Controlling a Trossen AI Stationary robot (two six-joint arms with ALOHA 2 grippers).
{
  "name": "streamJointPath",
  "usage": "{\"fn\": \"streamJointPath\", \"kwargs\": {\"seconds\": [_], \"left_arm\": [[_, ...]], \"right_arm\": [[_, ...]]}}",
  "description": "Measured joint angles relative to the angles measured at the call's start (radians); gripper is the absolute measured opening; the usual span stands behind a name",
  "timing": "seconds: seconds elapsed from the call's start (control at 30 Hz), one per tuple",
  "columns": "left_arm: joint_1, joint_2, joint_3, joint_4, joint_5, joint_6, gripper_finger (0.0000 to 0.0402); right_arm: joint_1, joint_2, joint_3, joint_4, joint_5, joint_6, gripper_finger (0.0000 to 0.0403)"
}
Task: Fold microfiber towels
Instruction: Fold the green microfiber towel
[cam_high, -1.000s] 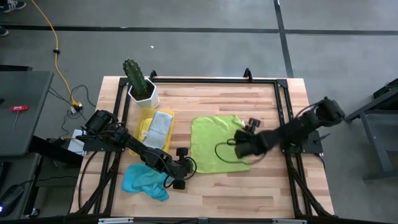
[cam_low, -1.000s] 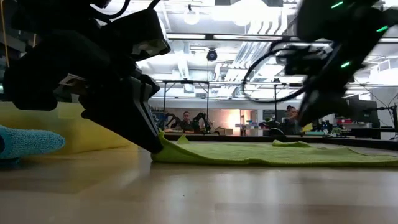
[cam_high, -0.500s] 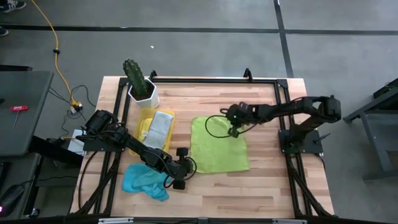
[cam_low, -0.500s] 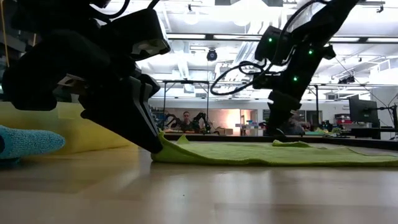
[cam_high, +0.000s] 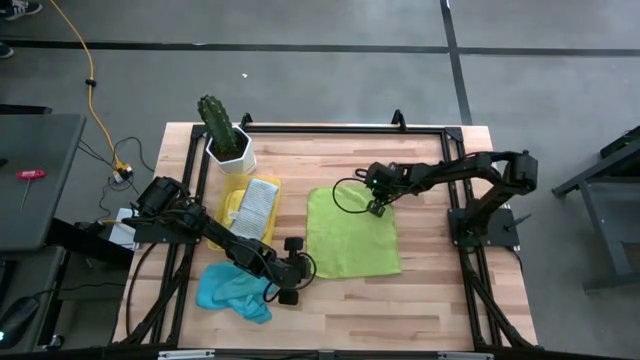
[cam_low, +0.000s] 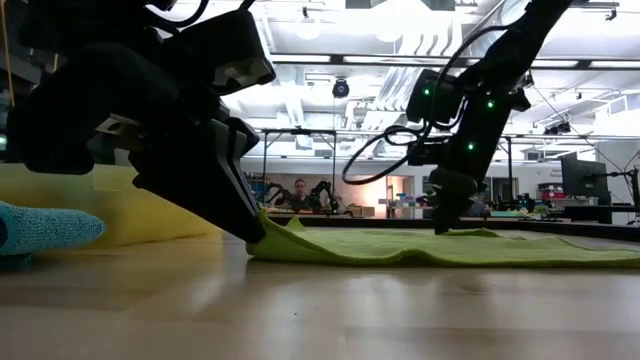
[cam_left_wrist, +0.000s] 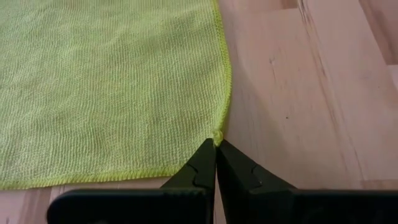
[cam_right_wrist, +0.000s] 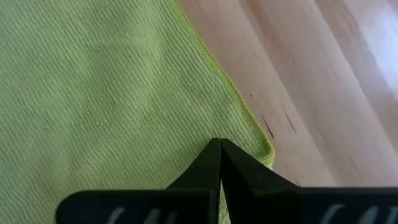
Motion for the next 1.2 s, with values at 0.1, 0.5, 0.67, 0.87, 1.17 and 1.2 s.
{"fn": "streamJointPath", "kwargs": {"seconds": [0.1,0.5,0.67,0.87,1.17,1.2], "left_arm": [[0.000,0.000,0.000,0.000,0.000,0.007,0.0001],[0.000,0.000,0.000,0.006,0.000,0.009,0.0001],[0.000,0.000,0.000,0.006,0.000,0.009,0.0001],[0.000,0.000,0.000,0.006,0.000,0.009,0.0001],[0.000,0.000,0.000,0.006,0.000,0.009,0.0001],[0.000,0.000,0.000,0.006,0.000,0.009,0.0001]], "right_arm": [[0.001,-0.001,0.001,-0.018,0.022,-0.008,0.0000],[0.001,-0.128,0.000,-0.242,0.179,-0.017,0.0000],[0.000,-0.182,0.000,-0.378,0.297,0.007,0.0000],[0.001,-0.267,0.000,-0.341,0.279,0.036,0.0000],[0.001,-0.212,-0.001,-0.166,-0.081,0.064,0.0000],[-0.001,-0.188,-0.001,-0.161,-0.081,0.063,0.0000]]}}
